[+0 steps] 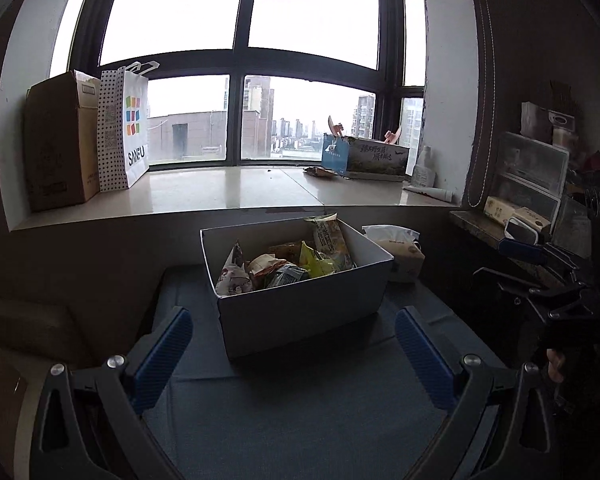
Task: Organize snacks
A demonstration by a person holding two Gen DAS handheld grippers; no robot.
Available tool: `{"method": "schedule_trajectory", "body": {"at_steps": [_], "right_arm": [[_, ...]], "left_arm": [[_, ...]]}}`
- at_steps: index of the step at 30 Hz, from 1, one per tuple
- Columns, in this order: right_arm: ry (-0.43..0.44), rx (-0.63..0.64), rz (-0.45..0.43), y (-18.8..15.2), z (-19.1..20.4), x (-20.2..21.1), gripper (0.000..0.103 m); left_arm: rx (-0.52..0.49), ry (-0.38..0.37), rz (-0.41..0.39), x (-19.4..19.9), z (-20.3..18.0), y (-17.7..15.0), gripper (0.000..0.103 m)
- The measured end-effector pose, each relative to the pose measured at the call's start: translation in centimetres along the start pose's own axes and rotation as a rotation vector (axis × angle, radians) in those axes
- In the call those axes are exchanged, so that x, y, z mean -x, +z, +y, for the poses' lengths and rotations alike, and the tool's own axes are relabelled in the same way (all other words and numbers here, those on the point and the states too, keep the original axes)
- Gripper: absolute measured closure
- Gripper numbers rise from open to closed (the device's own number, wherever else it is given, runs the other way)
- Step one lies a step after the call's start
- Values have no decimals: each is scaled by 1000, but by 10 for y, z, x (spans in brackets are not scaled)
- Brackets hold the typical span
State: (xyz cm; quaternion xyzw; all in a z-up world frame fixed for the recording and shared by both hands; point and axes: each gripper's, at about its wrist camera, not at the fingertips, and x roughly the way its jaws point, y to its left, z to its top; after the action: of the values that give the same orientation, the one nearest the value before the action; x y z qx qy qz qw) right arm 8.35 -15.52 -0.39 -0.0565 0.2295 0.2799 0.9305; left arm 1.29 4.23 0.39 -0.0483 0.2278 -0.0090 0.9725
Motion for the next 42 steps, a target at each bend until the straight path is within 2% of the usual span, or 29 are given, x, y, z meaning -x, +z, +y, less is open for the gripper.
{"method": "schedule_trajectory", "body": {"at_steps": [4,9,21,42], "right_arm": [[46,-80,12,-18,-1,23,0],[67,-103,9,-30,0,38,0],[69,-117,12,-34,-1,44,0],[80,-138,13,-37,-3,45,0]], "left_arm": [[36,-54,34,17,-8,-14,0],[10,-40,31,29,-18,-17,0],[18,-84,49,28,-25,-16,0],[19,-70,60,25,-23,-16,0]]}}
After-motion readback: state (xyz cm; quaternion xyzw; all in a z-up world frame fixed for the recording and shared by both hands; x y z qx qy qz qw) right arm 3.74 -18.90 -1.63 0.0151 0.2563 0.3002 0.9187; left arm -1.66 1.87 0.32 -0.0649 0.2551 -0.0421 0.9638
